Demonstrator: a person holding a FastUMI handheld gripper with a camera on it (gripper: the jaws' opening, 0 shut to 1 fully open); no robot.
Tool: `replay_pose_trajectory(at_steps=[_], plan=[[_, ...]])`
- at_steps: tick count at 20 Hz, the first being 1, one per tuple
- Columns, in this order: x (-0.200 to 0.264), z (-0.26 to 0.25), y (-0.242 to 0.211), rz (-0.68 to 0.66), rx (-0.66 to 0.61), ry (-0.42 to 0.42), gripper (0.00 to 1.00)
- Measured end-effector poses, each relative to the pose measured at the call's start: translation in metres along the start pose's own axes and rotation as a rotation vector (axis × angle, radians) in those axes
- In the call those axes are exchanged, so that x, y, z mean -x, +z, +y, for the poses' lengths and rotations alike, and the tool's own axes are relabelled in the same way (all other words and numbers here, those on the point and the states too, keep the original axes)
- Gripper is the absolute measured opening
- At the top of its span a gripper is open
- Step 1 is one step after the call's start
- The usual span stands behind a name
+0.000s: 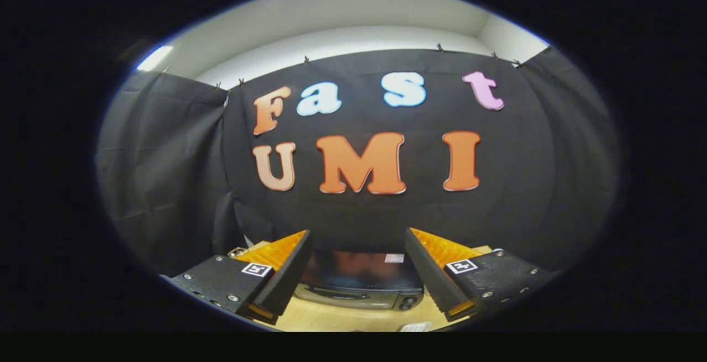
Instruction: Open the toaster oven, put the food inside, and close the toaster oven door.
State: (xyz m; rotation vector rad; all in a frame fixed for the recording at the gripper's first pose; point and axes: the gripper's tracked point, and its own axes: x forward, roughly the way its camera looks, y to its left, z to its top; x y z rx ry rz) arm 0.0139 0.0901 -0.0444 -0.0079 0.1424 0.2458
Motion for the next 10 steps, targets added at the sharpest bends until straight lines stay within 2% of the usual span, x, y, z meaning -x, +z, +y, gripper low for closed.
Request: replay_pose_trajectory(at_steps=[4,8,10], plan=[[0.017,-0.005,0.047,-0.112,0.041,-0.022,0.99],[0.027,-0.004,0.069,-0.199,0.110,-0.040,0.99],[0.030,-0.009,0.076,-0.235,0.159,-0.074,0.98]])
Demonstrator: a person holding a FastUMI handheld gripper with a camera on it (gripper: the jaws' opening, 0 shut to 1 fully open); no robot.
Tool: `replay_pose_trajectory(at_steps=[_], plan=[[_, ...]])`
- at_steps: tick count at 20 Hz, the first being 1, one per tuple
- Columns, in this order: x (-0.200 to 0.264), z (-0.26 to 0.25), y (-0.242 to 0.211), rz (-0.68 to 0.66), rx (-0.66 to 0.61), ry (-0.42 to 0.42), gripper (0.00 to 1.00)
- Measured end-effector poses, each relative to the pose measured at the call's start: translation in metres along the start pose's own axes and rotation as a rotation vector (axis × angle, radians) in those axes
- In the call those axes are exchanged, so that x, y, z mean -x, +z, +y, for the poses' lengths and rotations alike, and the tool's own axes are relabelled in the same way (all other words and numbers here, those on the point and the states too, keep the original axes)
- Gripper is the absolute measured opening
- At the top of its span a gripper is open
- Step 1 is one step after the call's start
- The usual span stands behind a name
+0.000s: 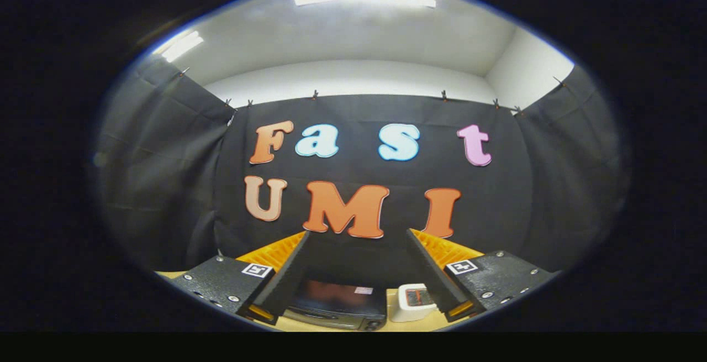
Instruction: Open the toaster oven, put the food inside, and close the toaster oven door.
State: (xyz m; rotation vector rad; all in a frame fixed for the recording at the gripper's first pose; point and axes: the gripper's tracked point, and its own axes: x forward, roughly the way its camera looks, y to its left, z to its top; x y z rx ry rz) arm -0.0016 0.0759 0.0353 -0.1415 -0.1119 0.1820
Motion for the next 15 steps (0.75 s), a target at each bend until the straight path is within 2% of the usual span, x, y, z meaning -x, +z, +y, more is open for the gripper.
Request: replay_pose_trajectory(at_steps=[9,15], plan=[[0.011,0.009,0.022,-0.035,-0.018,0.023,1.00],[0.014,0.002,0.005,0.003,-0.013,0.007,1.00]])
